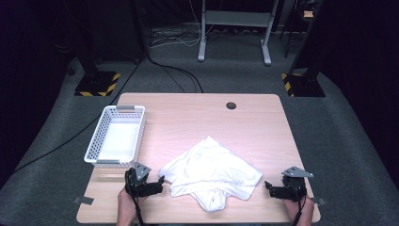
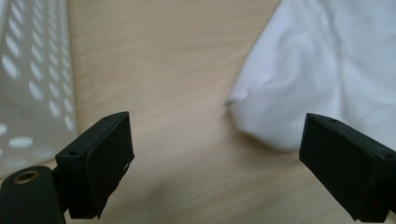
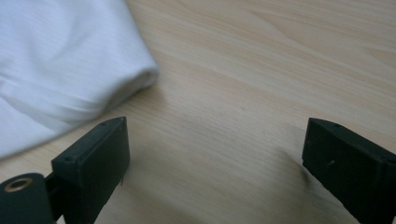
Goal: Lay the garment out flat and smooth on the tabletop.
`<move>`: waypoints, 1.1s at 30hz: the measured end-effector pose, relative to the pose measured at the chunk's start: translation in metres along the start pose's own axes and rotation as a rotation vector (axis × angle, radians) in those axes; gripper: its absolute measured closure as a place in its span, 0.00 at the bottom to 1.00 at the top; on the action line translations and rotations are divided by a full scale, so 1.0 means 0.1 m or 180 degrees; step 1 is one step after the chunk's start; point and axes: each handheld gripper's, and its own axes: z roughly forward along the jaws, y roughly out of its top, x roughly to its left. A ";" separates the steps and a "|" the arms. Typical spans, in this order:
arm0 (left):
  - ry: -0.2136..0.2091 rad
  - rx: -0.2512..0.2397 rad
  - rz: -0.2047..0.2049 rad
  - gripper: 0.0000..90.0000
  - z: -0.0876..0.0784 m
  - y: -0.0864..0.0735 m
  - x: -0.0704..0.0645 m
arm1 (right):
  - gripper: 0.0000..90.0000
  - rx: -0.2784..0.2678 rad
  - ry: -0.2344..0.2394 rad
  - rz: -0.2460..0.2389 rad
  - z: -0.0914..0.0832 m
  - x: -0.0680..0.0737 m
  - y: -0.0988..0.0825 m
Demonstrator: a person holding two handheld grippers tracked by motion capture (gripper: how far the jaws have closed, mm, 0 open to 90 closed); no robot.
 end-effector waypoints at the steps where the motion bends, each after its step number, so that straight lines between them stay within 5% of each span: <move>1: -0.0036 0.0007 0.0082 0.10 0.03 0.04 -0.04 | 0.08 -0.0050 0.0050 0.0044 -0.01 0.03 0.02; 4: -0.0196 0.0089 0.0262 0.07 0.20 0.12 -0.15 | 0.10 -0.0161 0.0135 -0.0071 -0.05 0.26 0.17; 7: -0.0296 0.0251 0.0317 0.07 0.38 0.14 -0.19 | 0.13 -0.0092 0.0392 -0.0305 0.02 0.60 0.36; 16: -0.0447 0.0260 0.0165 0.07 0.46 0.09 -0.11 | 0.30 0.0126 0.0946 -0.0771 0.37 1.35 0.69; 19: -0.0454 0.0266 0.0147 0.07 0.47 0.09 -0.11 | 0.48 0.0300 0.0988 -0.0880 0.49 1.53 0.75; 26: -0.0391 0.0258 0.0089 0.09 0.47 0.09 -0.11 | 0.83 0.0333 0.0959 -0.0775 0.56 1.48 0.78; 33: -0.0366 0.0228 0.0065 0.11 0.46 0.09 -0.10 | 0.94 0.0185 0.0907 -0.0737 0.49 1.40 0.78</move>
